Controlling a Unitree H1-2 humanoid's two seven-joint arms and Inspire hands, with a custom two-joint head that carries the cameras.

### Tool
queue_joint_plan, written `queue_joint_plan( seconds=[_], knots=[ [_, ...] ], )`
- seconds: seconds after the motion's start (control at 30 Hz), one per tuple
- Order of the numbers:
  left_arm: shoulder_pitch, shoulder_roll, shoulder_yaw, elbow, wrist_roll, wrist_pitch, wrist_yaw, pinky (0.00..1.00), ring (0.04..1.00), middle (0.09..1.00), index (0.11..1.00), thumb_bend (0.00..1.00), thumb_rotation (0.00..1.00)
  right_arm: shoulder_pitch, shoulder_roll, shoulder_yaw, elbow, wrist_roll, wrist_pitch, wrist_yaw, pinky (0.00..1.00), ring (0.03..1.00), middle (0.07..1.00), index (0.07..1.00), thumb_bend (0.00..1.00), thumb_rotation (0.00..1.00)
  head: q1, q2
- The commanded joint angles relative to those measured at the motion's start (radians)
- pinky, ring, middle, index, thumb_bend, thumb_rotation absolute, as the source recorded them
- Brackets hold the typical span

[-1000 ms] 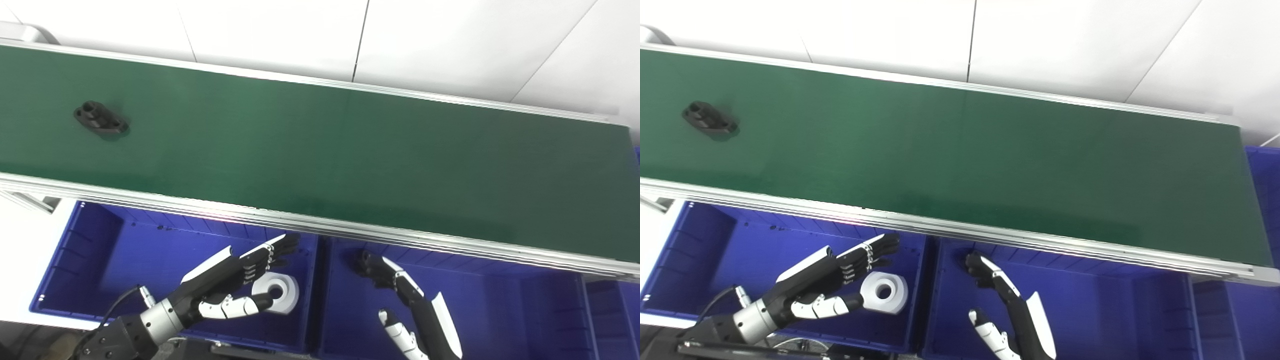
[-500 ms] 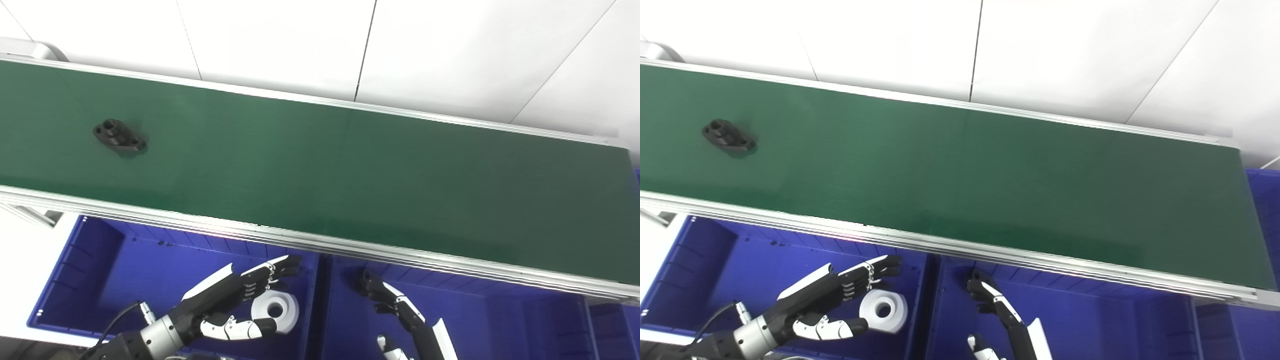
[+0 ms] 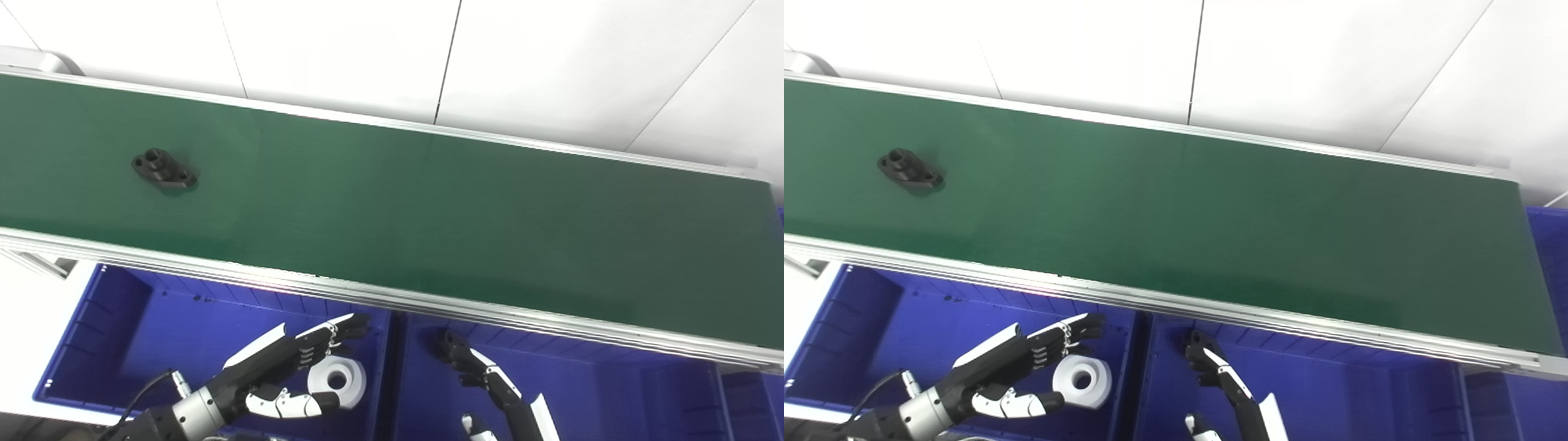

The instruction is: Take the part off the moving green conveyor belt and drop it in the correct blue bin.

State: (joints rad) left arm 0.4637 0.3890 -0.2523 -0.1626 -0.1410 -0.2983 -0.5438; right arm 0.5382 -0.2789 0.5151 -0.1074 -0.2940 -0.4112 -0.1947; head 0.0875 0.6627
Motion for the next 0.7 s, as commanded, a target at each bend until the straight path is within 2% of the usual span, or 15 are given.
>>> queue_joint_plan(
  seconds=[0.0, 0.27, 0.43, 0.67],
  knots=[
    [-0.001, 0.004, 0.001, -0.011, -0.007, -0.034, 0.005, 0.9, 0.959, 0.98, 0.955, 0.47, 0.47, 0.004, -0.001, -0.005, -0.022, -0.013, -0.058, -0.018, 0.71, 0.787, 0.819, 0.835, 0.54, 0.89, 0.001, -0.002],
    [-0.01, 0.003, -0.001, -0.012, 0.002, -0.034, 0.008, 0.88, 0.953, 0.979, 0.954, 0.47, 0.48, -0.019, -0.008, -0.036, -0.085, -0.063, -0.058, -0.011, 0.77, 0.806, 0.812, 0.821, 0.52, 0.95, 0.0, -0.003],
    [-0.012, 0.005, 0.002, -0.002, -0.006, -0.039, 0.007, 0.88, 0.952, 0.979, 0.955, 0.48, 0.49, -0.024, 0.007, -0.069, -0.142, -0.096, -0.048, 0.031, 0.72, 0.775, 0.796, 0.806, 0.54, 0.95, -0.009, -0.007],
    [-0.02, 0.005, -0.001, 0.007, -0.02, -0.042, -0.001, 0.89, 0.959, 0.98, 0.955, 0.48, 0.48, -0.053, 0.004, -0.135, -0.29, -0.156, 0.047, 0.136, 0.73, 0.778, 0.804, 0.812, 0.54, 0.99, -0.014, -0.009]
  ],
)
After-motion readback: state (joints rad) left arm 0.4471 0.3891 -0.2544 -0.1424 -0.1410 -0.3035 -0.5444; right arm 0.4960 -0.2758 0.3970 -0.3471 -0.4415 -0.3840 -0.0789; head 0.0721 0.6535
